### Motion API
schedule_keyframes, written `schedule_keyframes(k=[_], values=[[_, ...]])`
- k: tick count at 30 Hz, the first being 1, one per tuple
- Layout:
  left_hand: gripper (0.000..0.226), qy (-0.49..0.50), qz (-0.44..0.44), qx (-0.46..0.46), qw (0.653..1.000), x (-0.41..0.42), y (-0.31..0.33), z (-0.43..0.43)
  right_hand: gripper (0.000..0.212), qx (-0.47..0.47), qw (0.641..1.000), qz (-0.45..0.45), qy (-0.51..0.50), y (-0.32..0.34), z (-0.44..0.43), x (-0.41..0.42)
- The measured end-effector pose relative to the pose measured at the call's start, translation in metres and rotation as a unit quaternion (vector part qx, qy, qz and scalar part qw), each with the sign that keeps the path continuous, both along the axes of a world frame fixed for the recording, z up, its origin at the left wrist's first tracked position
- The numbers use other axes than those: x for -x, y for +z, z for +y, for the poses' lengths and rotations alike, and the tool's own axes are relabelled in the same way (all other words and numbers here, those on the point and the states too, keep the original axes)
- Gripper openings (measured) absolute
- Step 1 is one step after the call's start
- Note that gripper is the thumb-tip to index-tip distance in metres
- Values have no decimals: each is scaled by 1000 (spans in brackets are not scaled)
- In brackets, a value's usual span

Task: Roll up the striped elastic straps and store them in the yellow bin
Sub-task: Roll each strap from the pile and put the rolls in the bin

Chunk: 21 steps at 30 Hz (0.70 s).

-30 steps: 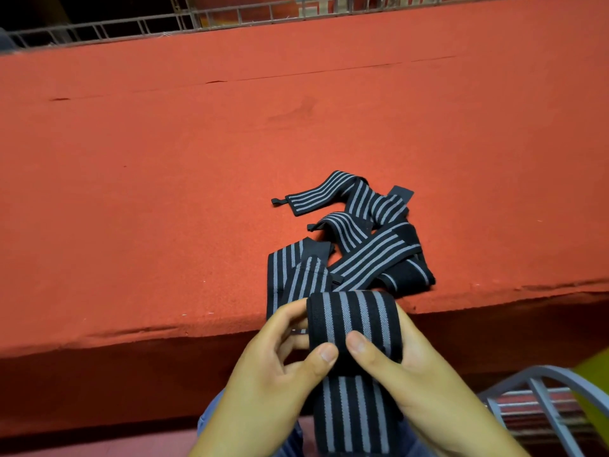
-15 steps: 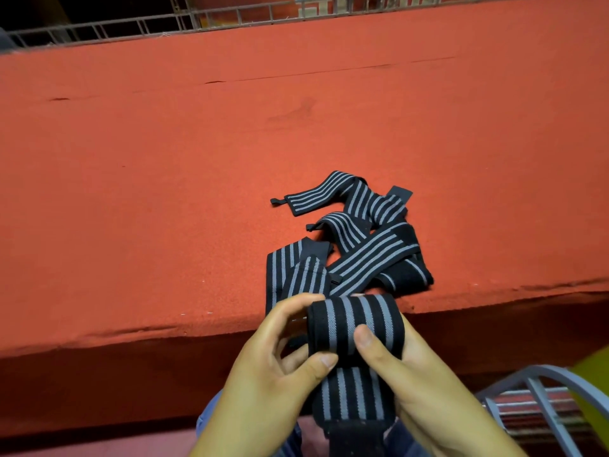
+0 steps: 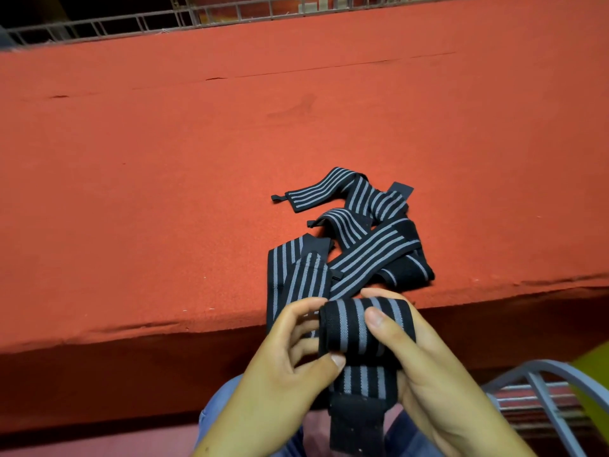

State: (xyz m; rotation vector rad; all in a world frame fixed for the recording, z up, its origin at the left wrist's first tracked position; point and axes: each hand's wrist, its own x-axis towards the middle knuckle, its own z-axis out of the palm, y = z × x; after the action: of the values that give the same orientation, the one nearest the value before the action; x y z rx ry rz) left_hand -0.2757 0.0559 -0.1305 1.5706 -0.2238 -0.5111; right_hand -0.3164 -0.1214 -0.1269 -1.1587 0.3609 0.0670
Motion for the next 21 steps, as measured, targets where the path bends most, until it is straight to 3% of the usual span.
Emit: schedule_keyframes(k=[8,13,15,17,21], values=[[49,-2,112,61,992,-2,3,0,39,-11,1000,-6,26,0,-6,0],[35,32,121,63,990,-1,5,-5,44,-20,999,-23,21,2,-5,0],[31,48,76,37,995,0,3,-5,49,-35,999,-30,-2,2,-6,-1],[56,53,-10,-6,999,3,3,0,48,-52,998,-33,-21,2,-7,-2],[64,-38,-209,-106,971,10,6,5,50,-74,996,-25,-41,0,-11,-4]])
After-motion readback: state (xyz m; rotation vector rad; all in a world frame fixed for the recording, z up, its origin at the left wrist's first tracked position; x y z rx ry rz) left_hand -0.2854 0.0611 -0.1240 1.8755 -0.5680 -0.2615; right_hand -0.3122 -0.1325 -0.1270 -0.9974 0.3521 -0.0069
